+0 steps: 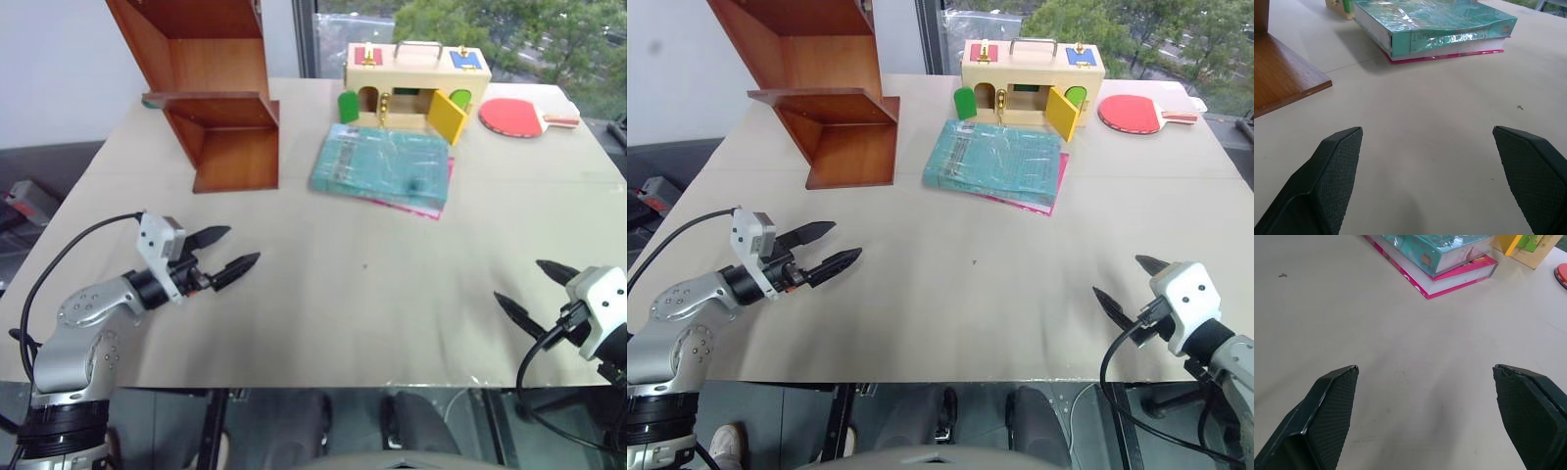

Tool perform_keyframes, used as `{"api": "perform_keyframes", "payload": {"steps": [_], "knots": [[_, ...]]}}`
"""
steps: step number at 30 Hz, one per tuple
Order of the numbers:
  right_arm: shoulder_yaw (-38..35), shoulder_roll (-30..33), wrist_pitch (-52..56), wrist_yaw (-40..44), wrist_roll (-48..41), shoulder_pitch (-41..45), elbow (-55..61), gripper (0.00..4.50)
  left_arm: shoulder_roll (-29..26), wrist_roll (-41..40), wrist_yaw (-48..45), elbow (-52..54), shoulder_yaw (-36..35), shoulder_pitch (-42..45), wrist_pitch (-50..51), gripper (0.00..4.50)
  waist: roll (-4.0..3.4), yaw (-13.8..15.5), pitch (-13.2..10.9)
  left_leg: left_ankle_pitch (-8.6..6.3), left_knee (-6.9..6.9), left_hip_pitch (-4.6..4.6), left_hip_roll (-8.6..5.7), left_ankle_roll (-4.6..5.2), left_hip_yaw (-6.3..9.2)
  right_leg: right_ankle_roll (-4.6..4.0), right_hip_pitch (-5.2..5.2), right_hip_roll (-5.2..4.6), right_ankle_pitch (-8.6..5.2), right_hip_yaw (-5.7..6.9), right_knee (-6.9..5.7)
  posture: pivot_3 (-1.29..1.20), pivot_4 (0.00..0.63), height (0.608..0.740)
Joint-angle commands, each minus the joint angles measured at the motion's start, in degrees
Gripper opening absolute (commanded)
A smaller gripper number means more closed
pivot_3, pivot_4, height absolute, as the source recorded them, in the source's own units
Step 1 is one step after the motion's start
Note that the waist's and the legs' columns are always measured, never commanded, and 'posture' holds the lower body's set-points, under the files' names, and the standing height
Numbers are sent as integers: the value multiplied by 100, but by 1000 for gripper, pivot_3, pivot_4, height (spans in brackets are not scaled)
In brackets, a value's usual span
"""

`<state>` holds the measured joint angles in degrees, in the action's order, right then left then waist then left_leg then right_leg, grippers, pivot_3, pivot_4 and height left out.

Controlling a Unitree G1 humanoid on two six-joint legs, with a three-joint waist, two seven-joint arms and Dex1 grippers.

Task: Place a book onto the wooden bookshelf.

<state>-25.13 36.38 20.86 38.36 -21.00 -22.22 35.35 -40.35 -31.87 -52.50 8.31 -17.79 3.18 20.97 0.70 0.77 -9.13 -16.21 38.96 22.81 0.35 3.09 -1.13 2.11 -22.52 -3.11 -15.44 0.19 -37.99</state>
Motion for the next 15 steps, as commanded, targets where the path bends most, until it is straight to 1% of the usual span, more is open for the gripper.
{"api": "perform_keyframes", "payload": {"steps": [1, 9, 12, 14, 15], "knots": [[-70, 27, -46, -41, 7, 9, 109, 4496, -90, -156, -72, 213, -115, 99, 28, 4463, 0, 0, 0, 0, 0, 0, 0, 0, 0, 0, 0, 0, 0, 0, 0, 0, 150, 740], [259, 77, 159, -261, 195, 534, -118, 4496, -35, -399, -182, 498, -26, 266, 139, 4463, 0, -9, 0, 3, 1, -1, -1, -4, -1, 1, 0, 2, 0, 0, -1, 0, 150, 740], [405, 79, 258, -300, 177, 843, -245, 4496, -52, -409, -267, 536, 7, 282, 112, 4463, 0, -10, 0, 10, 1, -1, -1, -16, -1, 0, 0, 5, 0, 0, -2, 0, 150, 740], [574, 119, 487, -418, 230, 1272, -538, 4496, -39, -436, -331, 590, 58, 320, 103, 4463, 1, -12, 0, 10, 1, -1, -1, -16, -2, 0, 0, 5, 0, 0, -2, 0, 150, 740], [703, 140, 653, -465, 248, 1624, -803, 4098, -44, -396, -417, 637, 139, 324, 34, 4500, 1, -18, 0, 10, 2, -1, -1, -16, -2, 1, 1, 5, 0, 0, -2, 0, 150, 740]]}}
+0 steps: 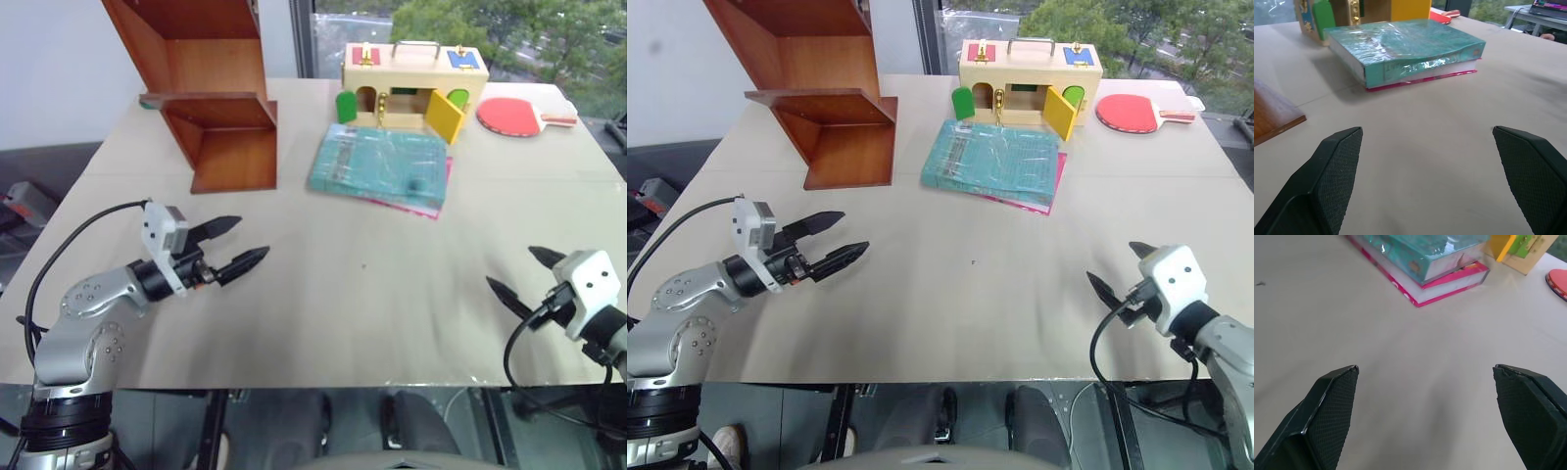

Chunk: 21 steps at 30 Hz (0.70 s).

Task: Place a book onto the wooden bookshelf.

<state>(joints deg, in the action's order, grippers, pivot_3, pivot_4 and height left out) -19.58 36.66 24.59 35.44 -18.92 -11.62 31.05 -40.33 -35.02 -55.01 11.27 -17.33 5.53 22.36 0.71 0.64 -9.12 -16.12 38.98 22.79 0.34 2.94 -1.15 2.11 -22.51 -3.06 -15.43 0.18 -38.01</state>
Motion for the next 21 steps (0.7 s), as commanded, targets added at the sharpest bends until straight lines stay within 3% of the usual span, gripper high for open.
{"api": "perform_keyframes", "payload": {"steps": [1, 4, 5, 7, 8, 9, 16, 21], "knots": [[310, 167, 459, -212, 109, 883, -603, 3963, -53, -60, -253, 380, 170, 101, -154, 4500, 0, -19, 0, 0, 4, 0, -1, 0, -2, 1, 0, 0, 1, -1, -1, 0, 150, 740], [960, 262, 637, -603, 809, 1896, -1480, 2771, -32, -53, -398, 493, 345, 151, -207, 4500, -1, -17, -1, 1, 13, -2, -4, 1, -7, 1, 1, 0, 1, -5, -6, 0, 150, 740], [1149, 251, 593, -692, 1000, 2217, -1782, 2039, 2, -78, -382, 519, 387, 203, -183, 4500, -1, -13, -1, 2, 13, -2, -4, -2, -5, 0, 0, 1, 1, -4, -8, 0, 150, 740], [1497, 86, 521, -1004, 1387, 3002, -2559, 1603, 68, -121, -315, 573, 461, 306, -128, 4500, -1, -22, -1, 4, 12, 0, -4, -5, -5, -1, -5, 4, 0, -3, -11, 0, 150, 740], [1631, -29, 430, -1177, 1557, 3394, -3001, 924, 91, -129, -291, 596, 491, 337, -109, 4500, -6, -29, -4, 5, 12, -1, -3, -7, -6, -1, -5, 7, 0, -4, -12, 0, 150, 740], [1771, -93, 285, -1284, 1734, 3699, -3377, 566, 107, -123, -276, 612, 510, 355, -100, 4500, -6, -39, -4, 6, 12, 7, -4, -7, -9, -1, -14, 7, 1, -6, -14, 0, 150, 740], [2333, -767, -1142, -1280, 2160, 5076, -5584, 566, 188, -127, -86, 790, 523, 215, -63, 4500, -5, -125, -4, 5, 4, 23, -4, -7, -10, 0, -22, 12, 1, -5, 4, 0, 150, 740], [2426, -1018, -1431, -983, 2077, 5042, -5380, 566, 205, -149, 147, 953, 494, 54, 46, 4500, -7, -139, -5, 5, -4, 24, -6, -7, -10, 0, -25, 6, 1, -8, 5, 0, 150, 740]]}}
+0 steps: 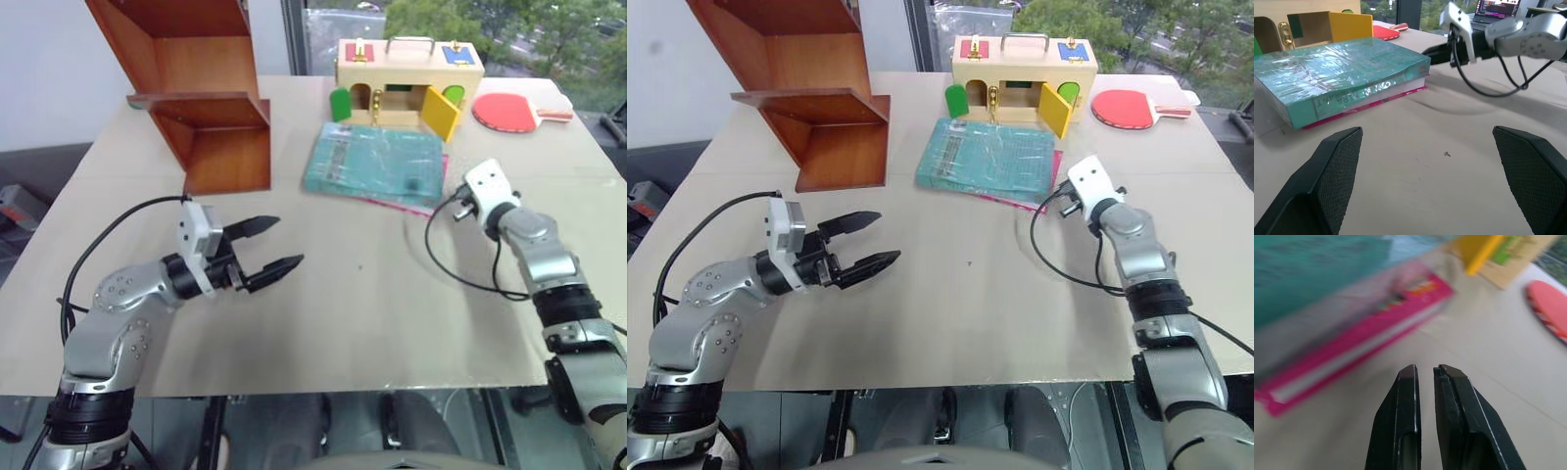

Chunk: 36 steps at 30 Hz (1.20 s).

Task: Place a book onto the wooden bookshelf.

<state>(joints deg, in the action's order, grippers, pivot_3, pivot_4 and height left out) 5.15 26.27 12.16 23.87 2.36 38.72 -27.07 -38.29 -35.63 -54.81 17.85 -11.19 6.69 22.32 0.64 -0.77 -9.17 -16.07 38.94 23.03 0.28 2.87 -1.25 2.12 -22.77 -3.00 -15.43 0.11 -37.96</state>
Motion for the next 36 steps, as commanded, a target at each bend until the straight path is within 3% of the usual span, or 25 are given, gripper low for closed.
{"api": "perform_keyframes", "payload": {"steps": [1, 12, 23, 27, 30, 33, 34, 35, 36], "knots": [[-31, 10, -172, 229, -72, -74, 619, 566, 3, -95, 173, 317, -134, -102, 74, 4500, 0, 7, 0, 0, 0, 0, 0, 0, 1, 0, 0, 0, 0, 0, -1, 0, 150, 740], [93, -109, 521, 279, 43, -744, 2285, 566, 36, 27, 287, 206, -3, -182, 35, 4500, -1, 1, 0, 0, 1, -8, 1, -1, 4, 0, 1, -4, 1, -1, -12, 0, 150, 740], [312, -343, 901, 578, -92, -1028, 2939, 566, 52, 159, 300, 4, 106, -31, 77, 4500, -1, 1, 0, 0, 0, -9, 1, -1, 5, 0, 1, -4, 1, 1, -12, 0, 150, 740], [187, -390, 908, 513, -125, -1069, 3055, 566, 82, 100, 576, -74, 66, 143, 431, 4500, -1, 7, 0, 0, 0, -8, 0, -1, 4, 0, 1, -4, 1, 1, -12, 0, 150, 740], [-95, -195, 1227, 767, -469, -1400, 3758, 566, 166, -14, 1010, -64, 117, 323, 1052, 4500, -1, 26, 0, 0, 0, -7, 0, -1, 6, 0, 1, -4, 0, 3, -11, 0, 150, 740], [-579, 106, 1756, 1068, -1055, -2040, 4857, 1345, 457, -313, 1280, -60, 139, 483, 1552, 4500, 1, 76, 1, -1, 0, -2, -1, 1, 11, 1, 2, -5, 0, 7, -5, 0, 150, 740], [-720, 169, 1913, 1086, -1211, -2245, 5191, 1730, 555, -395, 1356, -96, 132, 530, 1672, 4500, 1, 92, 1, -2, 1, -1, -1, 3, 11, 1, 2, -6, 1, 6, -3, 0, 150, 740], [-957, 264, 2064, 1127, -1402, -2609, 5676, 2392, 762, -486, 1533, -188, 131, 611, 1818, 4500, 2, 93, 2, -3, 1, 2, -2, 5, 11, 2, 3, -9, 1, 6, -2, 0, 150, 740], [-1214, 322, 2198, 1159, -1614, -2978, 6167, 2632, 1002, -603, 1748, -314, 124, 710, 1993, 4500, -5, 146, 4, -4, 2, -1, -2, 5, 10, 2, 3, -8, 1, 5, -2, 0, 150, 740]]}}
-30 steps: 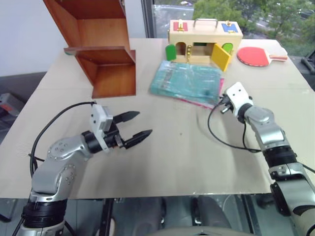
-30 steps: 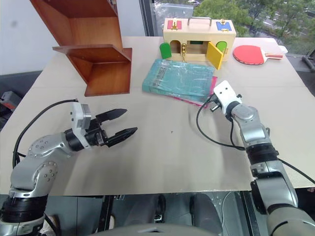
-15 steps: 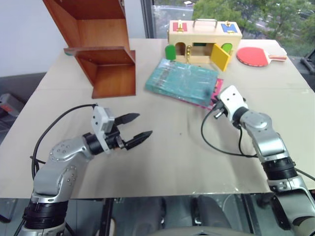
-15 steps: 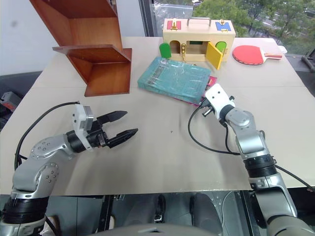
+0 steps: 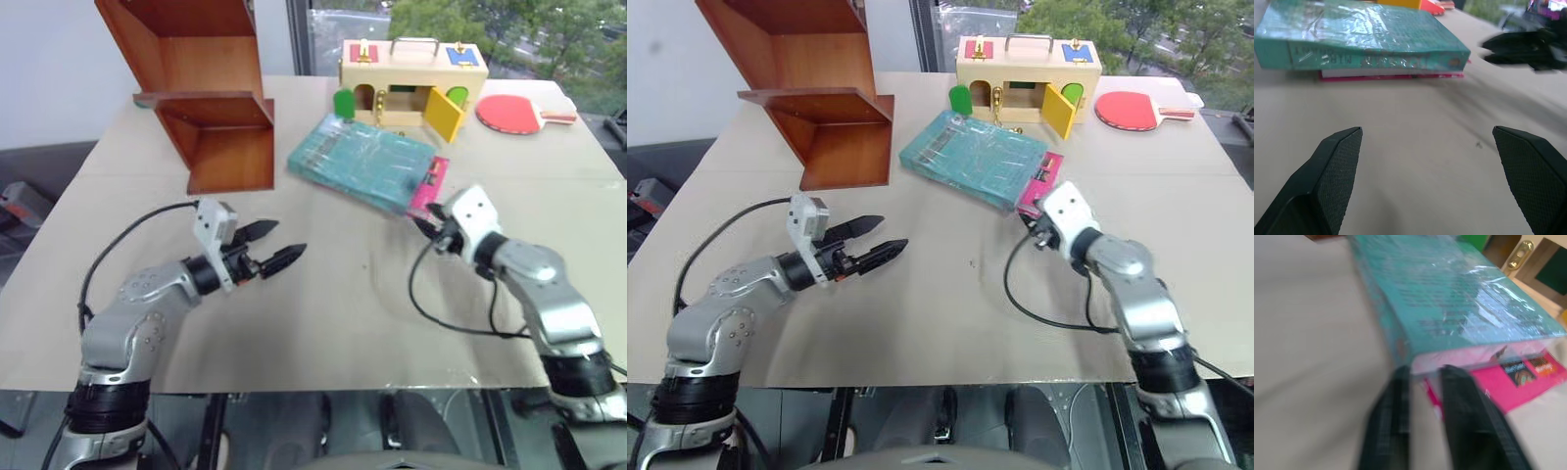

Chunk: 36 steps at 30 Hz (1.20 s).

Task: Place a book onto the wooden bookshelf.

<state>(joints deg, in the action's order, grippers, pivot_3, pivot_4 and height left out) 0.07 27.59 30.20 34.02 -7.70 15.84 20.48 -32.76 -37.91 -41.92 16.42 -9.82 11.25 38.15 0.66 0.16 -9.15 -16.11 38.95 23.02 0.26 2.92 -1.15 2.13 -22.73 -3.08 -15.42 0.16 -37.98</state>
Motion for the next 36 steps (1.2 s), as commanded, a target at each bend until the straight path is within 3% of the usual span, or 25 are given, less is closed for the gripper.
{"api": "perform_keyframes", "payload": {"steps": [1, 4, 10, 15, 23, 36], "knots": [[-933, 225, 531, 133, -788, -987, 1810, 3170, 667, -470, 670, -302, -25, 357, 595, 4500, -6, 71, 5, 0, 0, 6, -1, 1, 5, 0, 0, -2, 0, 5, 2, 0, 150, 740], [-1406, 285, 857, 70, -1217, -1662, 2713, 4440, 1438, -716, 1282, -888, -160, 794, 873, 4500, -6, 66, 4, -6, 7, 2, 0, 9, 8, 2, 4, 3, -1, 5, -7, 0, 150, 740], [-1445, 241, 1174, -405, -1483, -1824, 3268, 4440, 3038, -1145, 2588, -2909, -896, 2198, 881, 4500, 13, 51, 6, -13, 46, -28, -6, 26, 7, 12, 23, 13, 5, 5, -52, 0, 150, 740], [-1134, 313, 1190, -767, -1327, -1399, 3196, 4440, 3672, -1157, 3028, -4822, -1548, 3366, 71, 4500, 16, 53, 4, -10, 50, -25, -13, 25, 0, 10, 11, 40, 4, 6, -69, 0, 150, 740], [-1015, 336, 1207, -918, -1390, -888, 3019, 4440, 3934, -1328, 2907, -6852, -2317, 4584, -984, 4500, 17, 69, 4, 2, 42, -2, -15, 4, 1, 10, 4, 40, 3, 13, -30, 0, 150, 740], [-1636, 629, 1429, -606, -2547, -1438, 3487, 4440, 3729, -1514, 2877, -7146, -2713, 4636, -765, 4500, 16, 59, 4, 3, 31, -4, -14, 2, 1, 12, 11, 36, 4, 15, -15, 0, 150, 740]]}}
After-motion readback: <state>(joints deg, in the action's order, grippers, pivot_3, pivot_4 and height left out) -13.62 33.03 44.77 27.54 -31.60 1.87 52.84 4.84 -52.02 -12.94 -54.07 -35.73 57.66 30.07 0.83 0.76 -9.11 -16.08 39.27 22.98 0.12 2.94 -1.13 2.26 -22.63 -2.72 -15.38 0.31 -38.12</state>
